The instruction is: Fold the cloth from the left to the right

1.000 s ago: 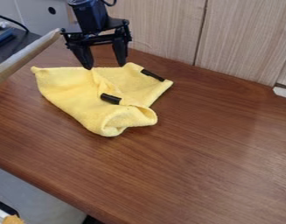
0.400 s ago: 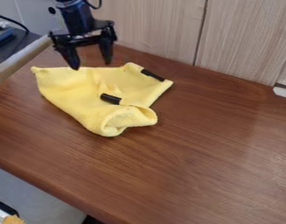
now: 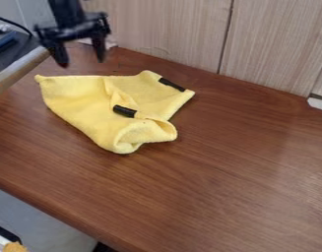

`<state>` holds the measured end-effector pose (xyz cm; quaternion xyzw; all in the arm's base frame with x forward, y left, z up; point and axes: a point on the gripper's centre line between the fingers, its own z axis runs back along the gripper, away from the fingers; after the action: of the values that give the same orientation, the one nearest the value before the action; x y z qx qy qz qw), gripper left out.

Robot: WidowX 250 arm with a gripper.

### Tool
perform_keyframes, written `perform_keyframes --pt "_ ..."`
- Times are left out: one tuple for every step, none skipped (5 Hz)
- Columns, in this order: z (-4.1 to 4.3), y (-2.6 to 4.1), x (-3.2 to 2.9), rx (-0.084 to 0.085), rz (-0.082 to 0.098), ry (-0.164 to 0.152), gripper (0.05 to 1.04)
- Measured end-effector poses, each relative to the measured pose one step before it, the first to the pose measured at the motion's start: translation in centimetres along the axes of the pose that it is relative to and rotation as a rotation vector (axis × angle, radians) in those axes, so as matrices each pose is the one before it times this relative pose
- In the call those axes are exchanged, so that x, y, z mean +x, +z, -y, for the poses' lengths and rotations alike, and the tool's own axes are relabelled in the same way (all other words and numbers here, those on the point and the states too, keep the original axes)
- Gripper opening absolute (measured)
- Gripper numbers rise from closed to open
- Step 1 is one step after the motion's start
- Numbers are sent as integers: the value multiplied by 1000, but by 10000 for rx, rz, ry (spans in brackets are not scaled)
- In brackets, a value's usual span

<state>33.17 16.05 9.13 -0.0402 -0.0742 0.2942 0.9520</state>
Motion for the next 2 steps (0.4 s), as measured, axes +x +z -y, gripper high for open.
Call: perform_keyframes --pt "-1726 -2 737 67 -4 592 1000" --pt "-1864 -927 403 264 -291 590 1000"
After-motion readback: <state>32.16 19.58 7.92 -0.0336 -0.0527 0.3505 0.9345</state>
